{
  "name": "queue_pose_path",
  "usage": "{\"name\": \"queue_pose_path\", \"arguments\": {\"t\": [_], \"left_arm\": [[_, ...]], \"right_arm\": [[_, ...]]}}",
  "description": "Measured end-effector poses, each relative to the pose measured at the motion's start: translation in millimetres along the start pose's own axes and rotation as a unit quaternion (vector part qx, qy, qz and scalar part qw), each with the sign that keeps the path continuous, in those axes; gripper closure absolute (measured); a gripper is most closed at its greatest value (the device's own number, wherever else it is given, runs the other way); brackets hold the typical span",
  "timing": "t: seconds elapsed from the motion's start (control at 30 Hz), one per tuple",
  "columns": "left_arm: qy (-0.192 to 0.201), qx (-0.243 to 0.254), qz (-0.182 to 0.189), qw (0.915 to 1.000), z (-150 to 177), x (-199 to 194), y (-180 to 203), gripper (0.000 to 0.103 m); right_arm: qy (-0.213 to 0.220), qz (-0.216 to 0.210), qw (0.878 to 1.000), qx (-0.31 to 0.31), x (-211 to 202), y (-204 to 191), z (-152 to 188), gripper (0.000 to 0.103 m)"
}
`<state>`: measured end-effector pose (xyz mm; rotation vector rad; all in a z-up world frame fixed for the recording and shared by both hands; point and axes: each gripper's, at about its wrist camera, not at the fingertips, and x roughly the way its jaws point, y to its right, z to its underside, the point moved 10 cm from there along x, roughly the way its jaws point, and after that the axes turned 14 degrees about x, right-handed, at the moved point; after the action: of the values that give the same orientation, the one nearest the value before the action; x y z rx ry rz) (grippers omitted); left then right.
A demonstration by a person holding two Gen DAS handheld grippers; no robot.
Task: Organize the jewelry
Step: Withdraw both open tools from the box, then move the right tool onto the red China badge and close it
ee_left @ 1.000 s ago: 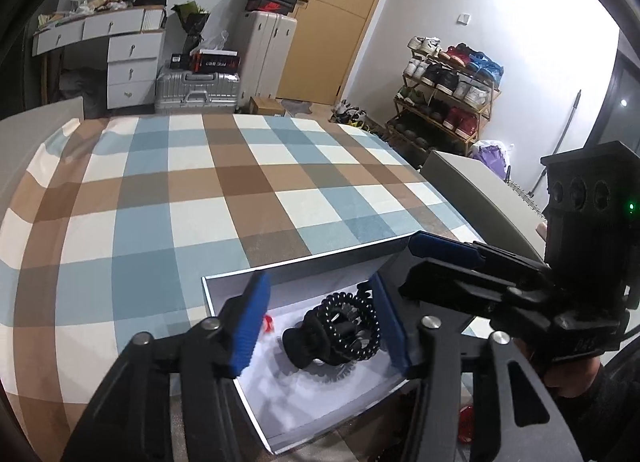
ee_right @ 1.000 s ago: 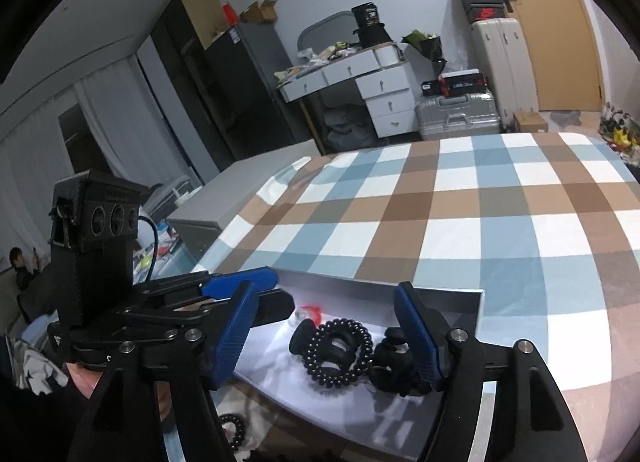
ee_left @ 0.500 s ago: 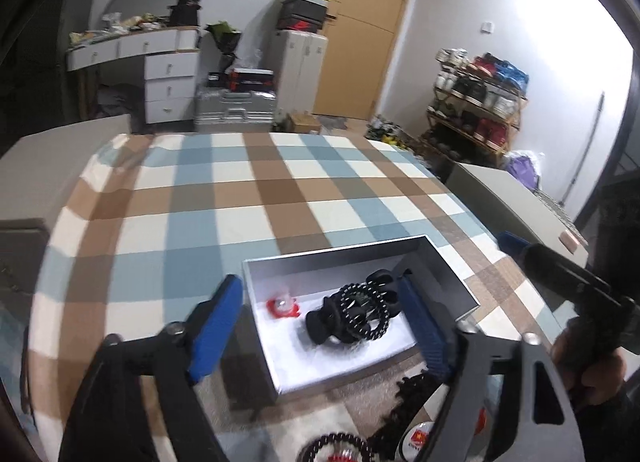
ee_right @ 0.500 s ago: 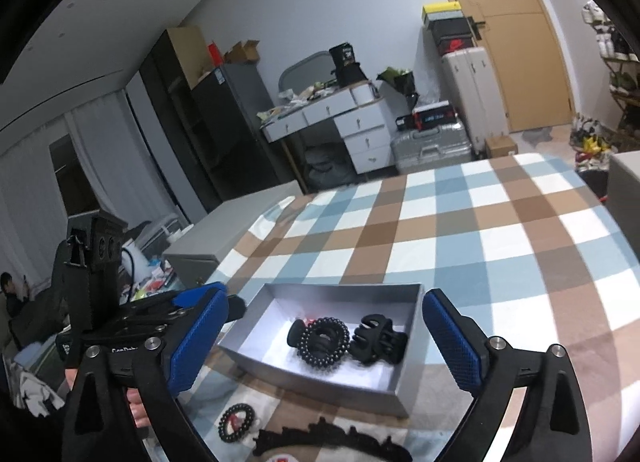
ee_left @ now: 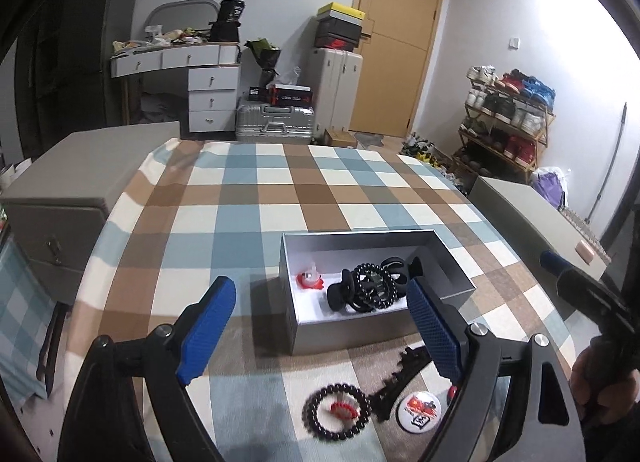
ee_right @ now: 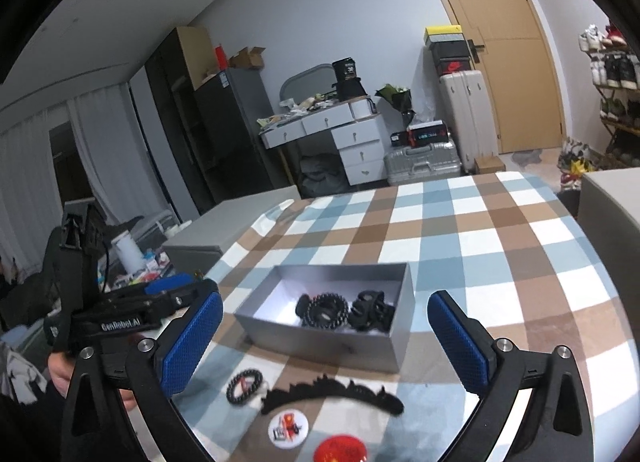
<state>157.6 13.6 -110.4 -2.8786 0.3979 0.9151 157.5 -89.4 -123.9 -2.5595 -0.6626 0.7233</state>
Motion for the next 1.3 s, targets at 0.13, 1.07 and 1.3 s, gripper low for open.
{"name": "queue_pose_path", "arguments": {"t": [0.13,1.07,1.3], "left_arm": [[-0.001,-0.019,-0.002,0.9998,10.0,-5.0,-0.2,0.009],[-0.068,-0.003,-0.042,0.9968,95.6,-13.4,2.7,0.001],[-0.071,0.0,-0.035,0.9968,97.7,-11.1,8.5,0.002]], "right_arm": [[0.002,0.011,1.0,-0.003,-13.0,5.2,7.6,0.0],[-0.097,0.063,0.991,-0.062,-1.6,27.6,113.8,0.002],[-0.104,0.071,0.989,-0.072,5.3,28.2,118.8,0.011]]}}
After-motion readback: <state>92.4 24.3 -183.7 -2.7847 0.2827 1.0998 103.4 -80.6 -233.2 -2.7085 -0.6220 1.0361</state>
